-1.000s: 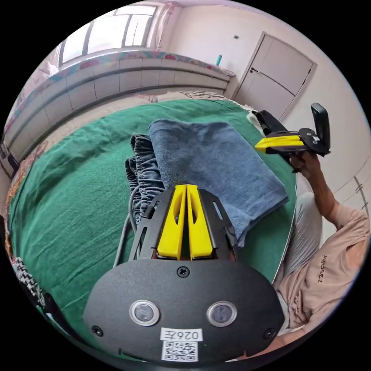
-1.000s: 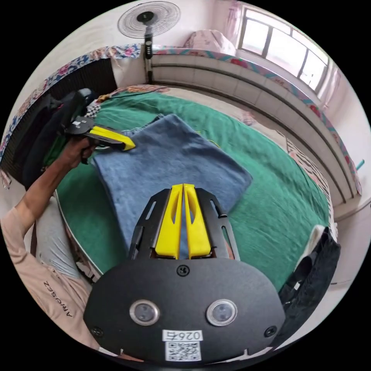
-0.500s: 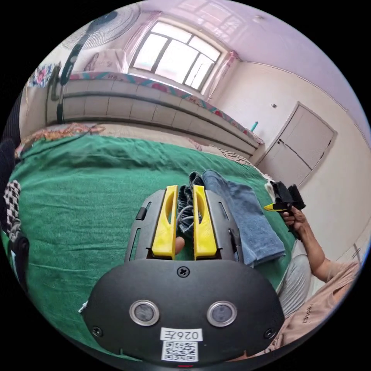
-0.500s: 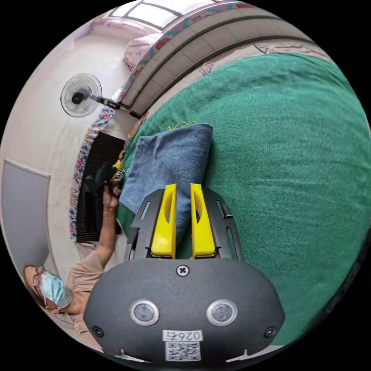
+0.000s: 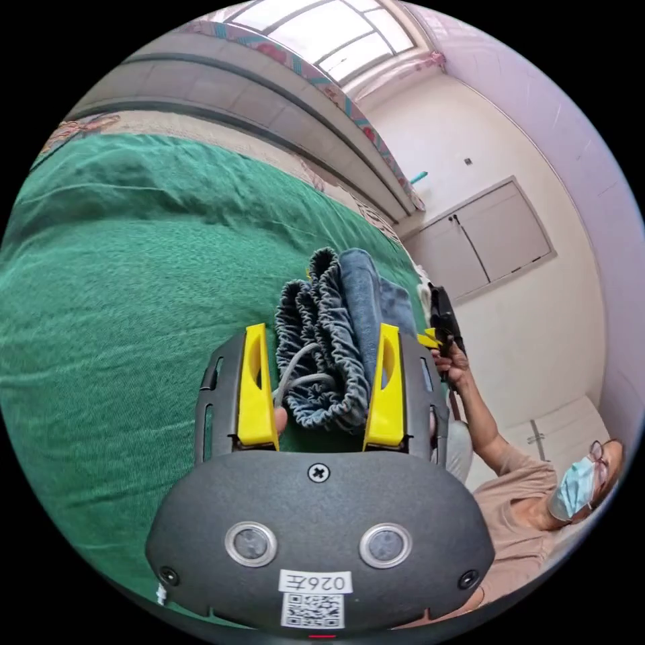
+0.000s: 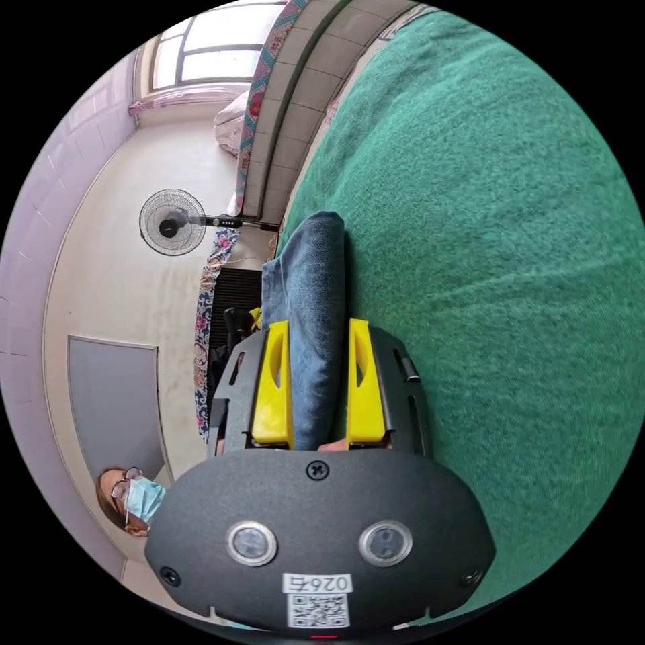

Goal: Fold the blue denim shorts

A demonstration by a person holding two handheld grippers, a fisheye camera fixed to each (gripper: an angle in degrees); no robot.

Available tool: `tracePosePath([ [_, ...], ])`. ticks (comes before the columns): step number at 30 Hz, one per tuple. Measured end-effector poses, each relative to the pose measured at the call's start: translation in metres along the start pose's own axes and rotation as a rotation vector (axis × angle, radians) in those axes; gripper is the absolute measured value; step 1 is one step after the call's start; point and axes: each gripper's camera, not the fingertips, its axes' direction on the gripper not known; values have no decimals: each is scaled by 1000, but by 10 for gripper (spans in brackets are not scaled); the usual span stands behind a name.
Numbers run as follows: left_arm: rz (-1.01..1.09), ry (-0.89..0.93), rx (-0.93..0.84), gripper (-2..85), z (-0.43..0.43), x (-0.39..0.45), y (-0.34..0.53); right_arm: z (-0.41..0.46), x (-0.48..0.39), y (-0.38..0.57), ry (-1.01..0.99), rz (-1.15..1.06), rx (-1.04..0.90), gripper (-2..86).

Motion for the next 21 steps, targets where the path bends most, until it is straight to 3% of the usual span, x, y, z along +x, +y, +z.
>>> tracePosePath([
  [2,2,111,-125,209,11,-3,-31,9,0,-2,-7,-27,-24,89],
  [9,149,52,-319,183,16,32,-91,28,-14,6,37,-132,-59,95],
  [15,193,-13,-290,172,25,58,-120,27,-23,24,71,-130,-30,77],
  [21,168,-20,-205,110,-18,93,-137,23,-84,49,284,-226,-36,28],
])
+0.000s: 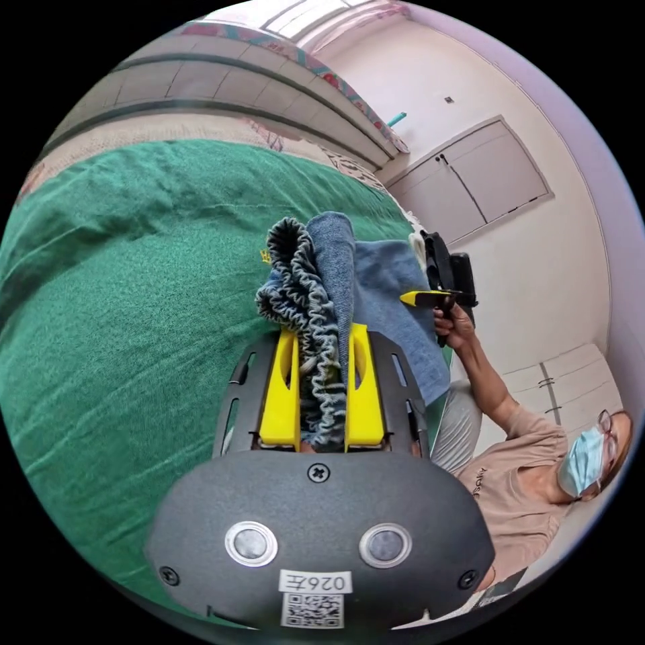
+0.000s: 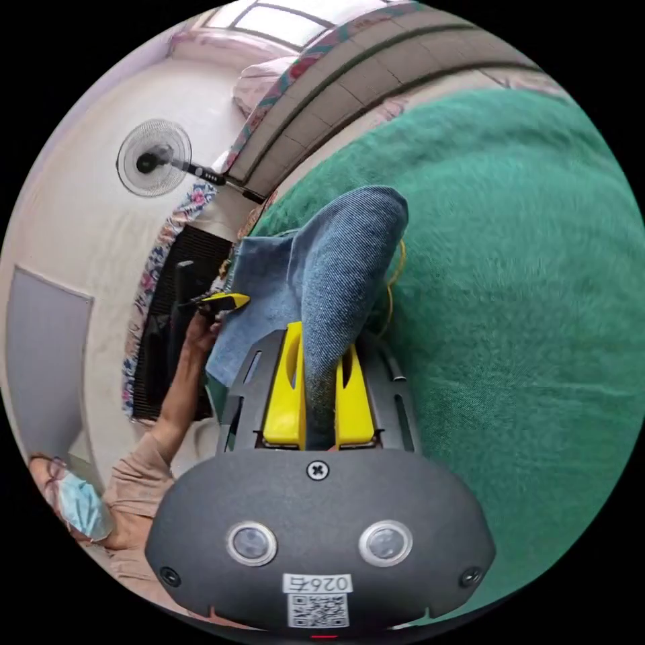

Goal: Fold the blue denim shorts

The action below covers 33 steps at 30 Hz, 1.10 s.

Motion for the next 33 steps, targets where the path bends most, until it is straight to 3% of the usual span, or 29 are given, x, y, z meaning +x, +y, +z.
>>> tracePosePath([
  [8,173,-190,284,97,-122,171,34,-89,-186,86,326,-427,147,20],
  [15,429,-259,376,97,-165,371,-44,-255,-245,203,430,-463,519,20],
  [20,734,-183,315,112,-97,553,-192,-412,-193,323,425,-211,909,23],
  [23,728,-124,203,112,-9,611,-278,-476,-128,389,414,55,1111,43],
  [24,686,-124,171,107,10,615,-291,-484,-112,399,425,112,1130,49],
  [26,510,-113,78,3,77,614,-310,-508,-38,421,502,410,1059,71],
  [28,575,-30,12,-4,111,610,-293,-513,9,436,479,563,930,77],
  [33,628,-11,-64,-7,114,570,-230,-498,-29,508,636,502,1045,41],
])
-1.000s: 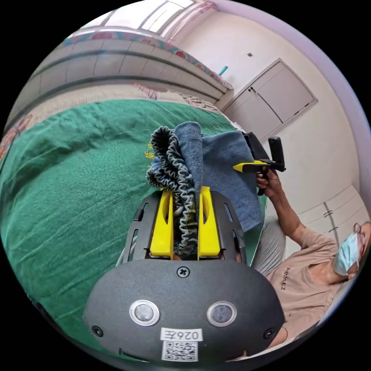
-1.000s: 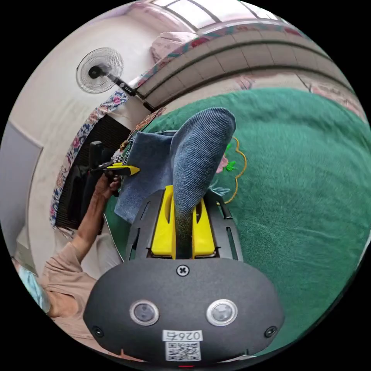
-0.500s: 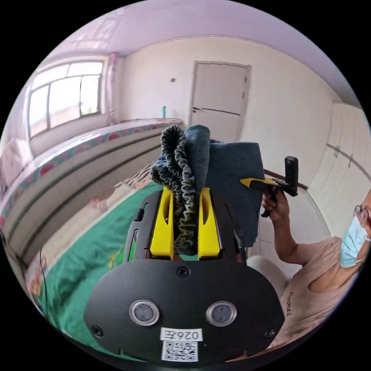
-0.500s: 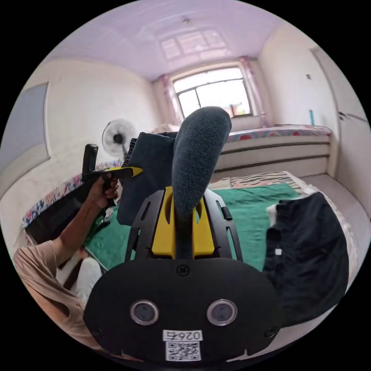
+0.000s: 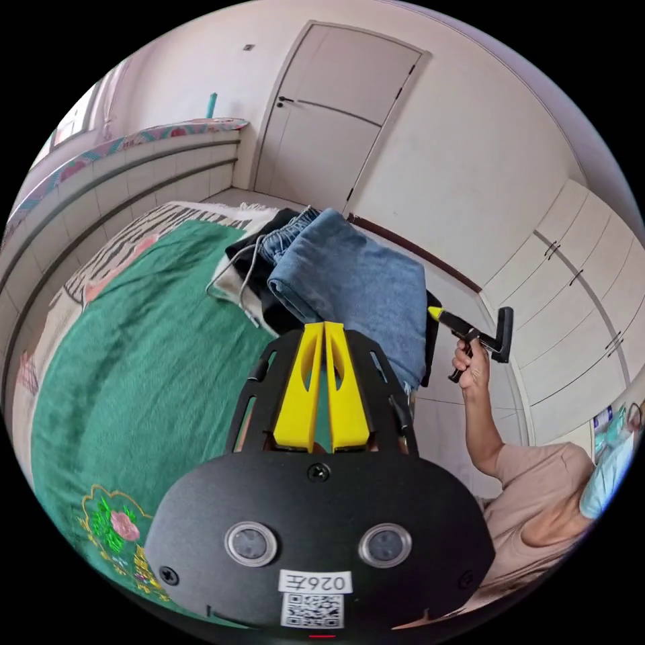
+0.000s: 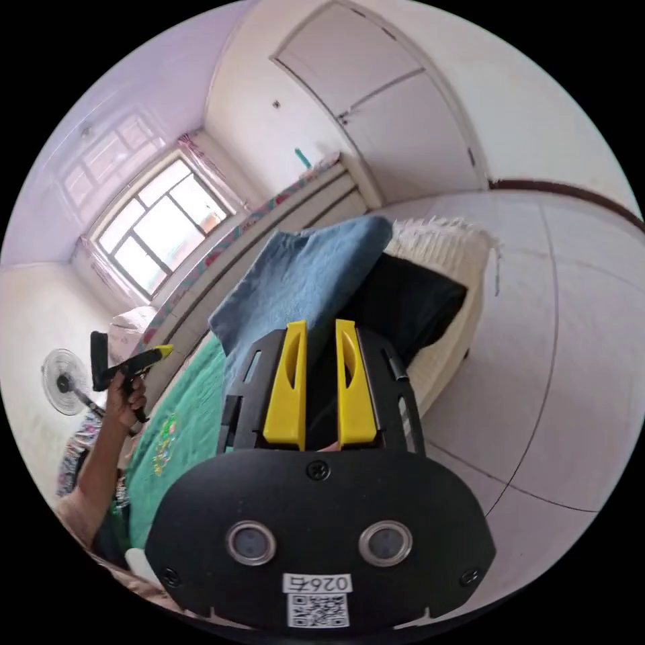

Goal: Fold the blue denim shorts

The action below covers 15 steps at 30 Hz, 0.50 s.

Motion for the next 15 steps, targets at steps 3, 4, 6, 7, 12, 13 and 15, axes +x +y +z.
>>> tracePosePath([
  [3,-65,81,19,-9,-34,-5,56,-48,-56,26,164,-147,241,10],
  [4,-87,118,49,-9,-52,-3,82,-60,-88,35,209,-254,346,1],
  [6,-112,134,102,-10,-81,7,124,-62,-135,49,239,-479,472,-6],
  [7,-106,120,152,-10,-104,20,155,-50,-159,53,240,-610,473,-8],
  [12,-129,-95,392,-10,-215,94,298,51,-178,29,355,-693,-76,-9],
  [13,-129,-156,450,-10,-245,118,336,36,-175,27,282,-648,-34,-9],
  [15,-147,-254,517,-10,-285,156,395,21,-168,16,174,-514,-81,-9],
])
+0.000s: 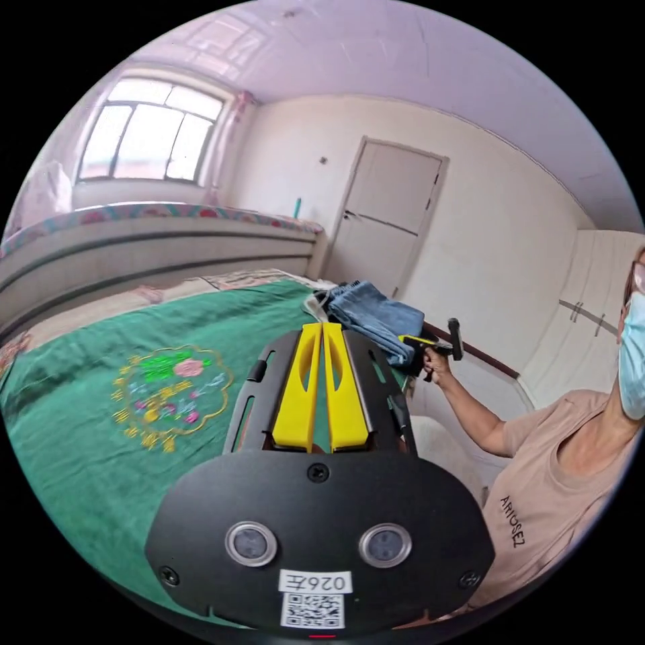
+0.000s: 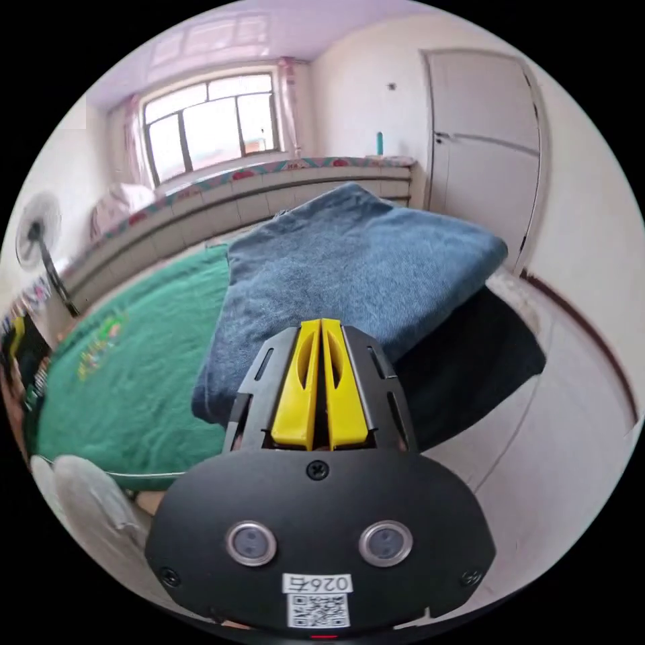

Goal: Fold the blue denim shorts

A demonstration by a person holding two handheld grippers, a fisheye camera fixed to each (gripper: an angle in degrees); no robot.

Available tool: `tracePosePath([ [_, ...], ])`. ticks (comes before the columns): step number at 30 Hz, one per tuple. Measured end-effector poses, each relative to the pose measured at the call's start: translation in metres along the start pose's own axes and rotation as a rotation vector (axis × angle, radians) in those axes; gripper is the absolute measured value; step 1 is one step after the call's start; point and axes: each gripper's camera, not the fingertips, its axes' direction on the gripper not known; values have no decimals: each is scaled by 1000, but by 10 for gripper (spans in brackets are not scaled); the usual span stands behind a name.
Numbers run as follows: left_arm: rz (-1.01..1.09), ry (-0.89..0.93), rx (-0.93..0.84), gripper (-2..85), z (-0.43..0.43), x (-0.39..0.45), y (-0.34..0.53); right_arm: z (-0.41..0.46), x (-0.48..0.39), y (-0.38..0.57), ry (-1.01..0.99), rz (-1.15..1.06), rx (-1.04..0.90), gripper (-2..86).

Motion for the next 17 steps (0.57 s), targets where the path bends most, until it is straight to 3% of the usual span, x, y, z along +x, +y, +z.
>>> tracePosePath([
  [2,12,-128,31,-10,-89,26,44,-24,7,1,-116,141,15,-9],
  [6,48,-410,58,-10,-213,77,114,-88,-46,8,-119,64,202,-9],
  [11,-47,-761,257,-10,-384,153,242,-172,-186,-16,-464,-249,397,-9],
  [17,-188,-1138,496,-10,-549,238,386,-237,-390,-65,-879,-560,388,-9],
])
